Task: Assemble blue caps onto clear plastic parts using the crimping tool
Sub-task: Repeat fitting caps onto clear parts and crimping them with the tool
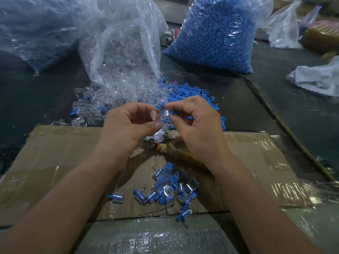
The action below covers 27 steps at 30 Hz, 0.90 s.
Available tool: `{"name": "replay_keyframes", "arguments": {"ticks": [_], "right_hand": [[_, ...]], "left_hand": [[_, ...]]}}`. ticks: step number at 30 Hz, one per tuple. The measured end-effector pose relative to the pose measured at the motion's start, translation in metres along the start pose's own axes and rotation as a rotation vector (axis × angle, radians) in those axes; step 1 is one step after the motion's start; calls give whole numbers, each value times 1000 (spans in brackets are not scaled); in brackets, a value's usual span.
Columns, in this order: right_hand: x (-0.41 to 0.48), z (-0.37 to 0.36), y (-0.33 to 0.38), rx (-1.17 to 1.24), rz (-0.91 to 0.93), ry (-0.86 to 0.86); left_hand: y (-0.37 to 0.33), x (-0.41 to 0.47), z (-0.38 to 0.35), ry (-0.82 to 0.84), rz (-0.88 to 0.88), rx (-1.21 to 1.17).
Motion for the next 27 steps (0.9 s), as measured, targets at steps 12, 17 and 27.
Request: {"name": "replay_keyframes", "arguments": {"ticks": [12,17,27], "right_hand": [[1,-5,4,87,15,72],[0,-6,4,162,-24,94],[-1,-12,2,184,-46,148]], "left_hand": [[-5,-3,3,-44,-34,131],[-7,-3,1,-29,-45,160],[-16,-5,-4,-11,-146,276]]}}
Point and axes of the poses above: each hand's wrist, its own x-axis towards the middle knuckle, its own z-axis out of the back of the hand, y = z × x, the point moved 10 cm from there along x, towards the middle knuckle, and after that the axes turned 10 degrees about y, right-handed, at the moved point
